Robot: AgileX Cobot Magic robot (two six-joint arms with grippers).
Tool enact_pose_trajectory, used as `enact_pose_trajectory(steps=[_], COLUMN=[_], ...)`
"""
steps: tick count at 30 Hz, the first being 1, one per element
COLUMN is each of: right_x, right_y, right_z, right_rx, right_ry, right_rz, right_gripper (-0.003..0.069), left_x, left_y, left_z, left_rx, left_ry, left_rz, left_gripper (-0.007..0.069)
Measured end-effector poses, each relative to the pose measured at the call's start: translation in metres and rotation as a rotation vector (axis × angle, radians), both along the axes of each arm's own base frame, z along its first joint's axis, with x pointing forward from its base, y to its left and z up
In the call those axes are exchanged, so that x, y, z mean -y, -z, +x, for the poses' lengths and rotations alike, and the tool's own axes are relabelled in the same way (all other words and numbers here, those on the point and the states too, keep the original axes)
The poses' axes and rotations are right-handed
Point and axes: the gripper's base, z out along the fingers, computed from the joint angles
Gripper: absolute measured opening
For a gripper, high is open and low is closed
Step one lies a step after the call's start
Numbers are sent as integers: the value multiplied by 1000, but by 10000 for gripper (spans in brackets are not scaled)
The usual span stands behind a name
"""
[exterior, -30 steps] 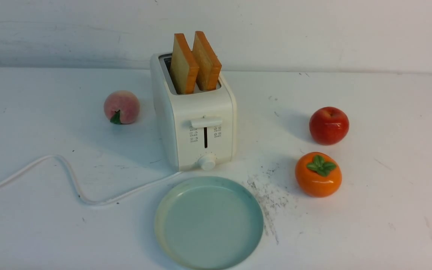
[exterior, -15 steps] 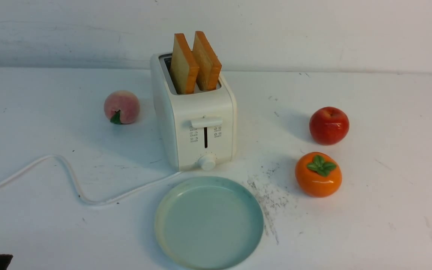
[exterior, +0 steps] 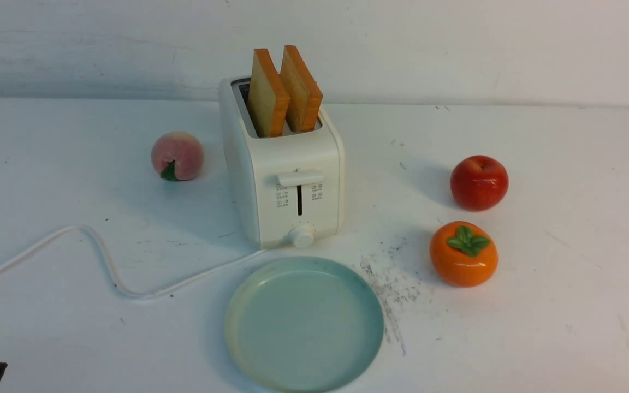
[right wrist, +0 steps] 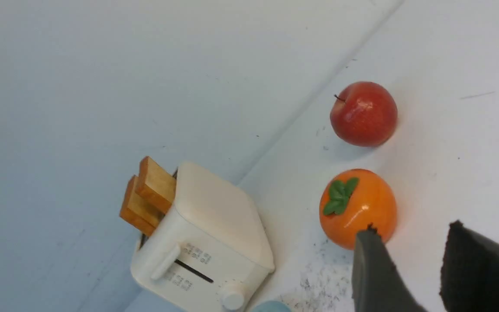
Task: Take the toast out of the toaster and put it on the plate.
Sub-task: Use the right arm to take out a slice of bread
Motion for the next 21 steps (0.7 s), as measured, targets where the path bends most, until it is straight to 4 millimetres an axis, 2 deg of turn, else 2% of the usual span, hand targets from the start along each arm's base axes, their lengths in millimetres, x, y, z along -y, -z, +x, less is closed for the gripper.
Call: enact_pose_trajectory(steps=[4, 8, 12, 13, 14, 15, 16, 17, 18, 19, 21], right_x=[0, 3, 8, 9, 9, 9, 9, 8, 6, 4, 1], right_y=[-1, -7, -25, -33, -37, -53, -52, -69, -76, -84, -87], right_z=[0, 0, -2, -4, -4, -5, -5, -3, 0, 2, 9], right_rx=[6, 77, 241, 274, 285, 316, 315, 304, 284, 260, 186], right_ry=[2, 29, 93, 104, 108, 121, 121, 117, 105, 89, 47], right_rz=[17, 37, -20, -53, -71, -143, -144, -236, -279, -328, -377], right_gripper=[240, 230, 168, 141, 134, 82, 75, 22, 4, -7, -9], left_x=[0, 4, 3, 2, 1, -1, -1, -1, 0, 3, 7], left_y=[0, -5, -47, -64, -66, -85, -86, -99, -103, -105, -103], left_z=[0, -2, -10, -15, -15, -19, -19, -17, -12, -5, 5], left_rx=[0, 14, 167, 229, 237, 292, 295, 298, 280, 246, 185], left_ry=[4, 41, 11, -25, -29, -73, -77, -86, -74, -43, 21], left_rz=[28, 161, 344, 404, 403, 486, 495, 548, 582, 604, 622], left_gripper=[238, 238, 238, 238, 238, 238, 238, 233, 225, 213, 192])
